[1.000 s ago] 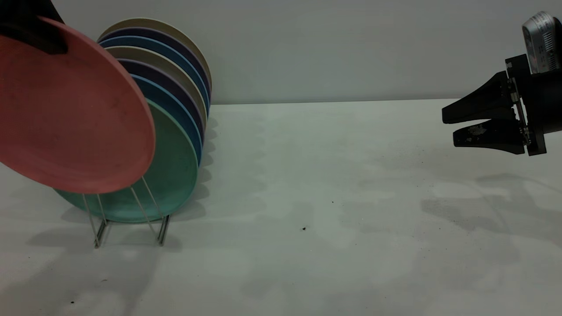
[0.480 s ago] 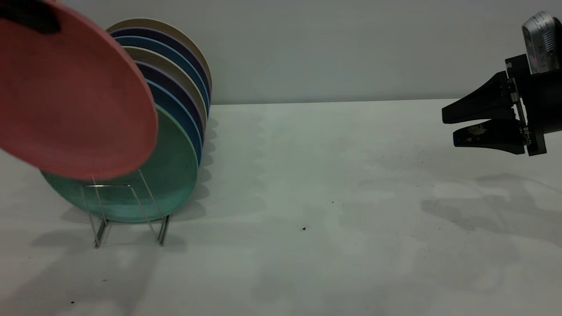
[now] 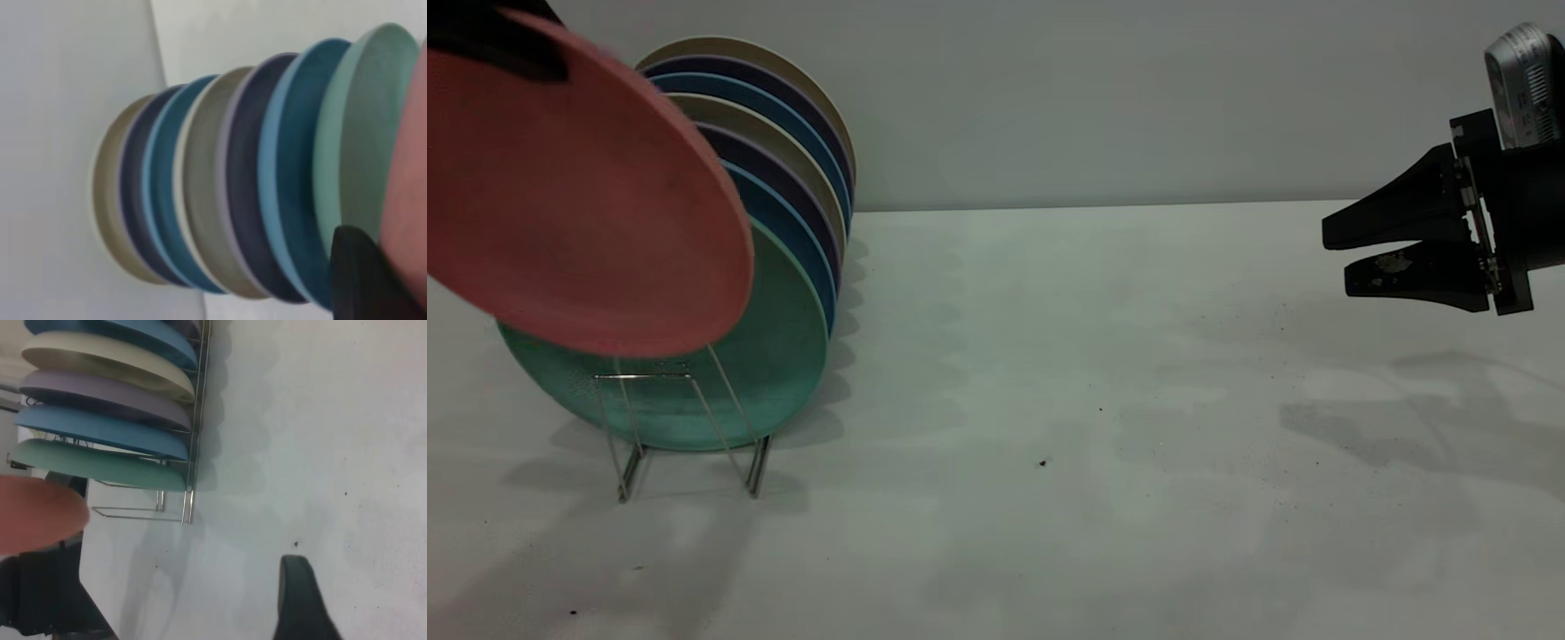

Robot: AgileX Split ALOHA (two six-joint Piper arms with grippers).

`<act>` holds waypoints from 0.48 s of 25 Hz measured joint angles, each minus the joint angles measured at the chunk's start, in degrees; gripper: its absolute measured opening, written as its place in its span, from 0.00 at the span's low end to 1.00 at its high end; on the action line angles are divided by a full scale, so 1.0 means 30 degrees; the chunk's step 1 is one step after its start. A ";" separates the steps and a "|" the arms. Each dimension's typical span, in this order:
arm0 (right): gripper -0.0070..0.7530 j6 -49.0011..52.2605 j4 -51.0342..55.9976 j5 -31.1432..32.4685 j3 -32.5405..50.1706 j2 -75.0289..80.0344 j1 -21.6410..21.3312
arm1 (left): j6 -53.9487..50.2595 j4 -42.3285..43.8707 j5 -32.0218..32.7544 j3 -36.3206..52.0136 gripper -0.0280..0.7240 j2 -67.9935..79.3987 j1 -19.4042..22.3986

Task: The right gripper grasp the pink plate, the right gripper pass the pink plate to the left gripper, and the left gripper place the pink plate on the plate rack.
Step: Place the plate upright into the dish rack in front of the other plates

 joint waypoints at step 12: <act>0.63 0.0000 0.0000 0.0000 0.0000 0.0000 0.0000 | 0.0000 -0.0074 -0.1471 0.1848 0.15 -0.0070 0.0000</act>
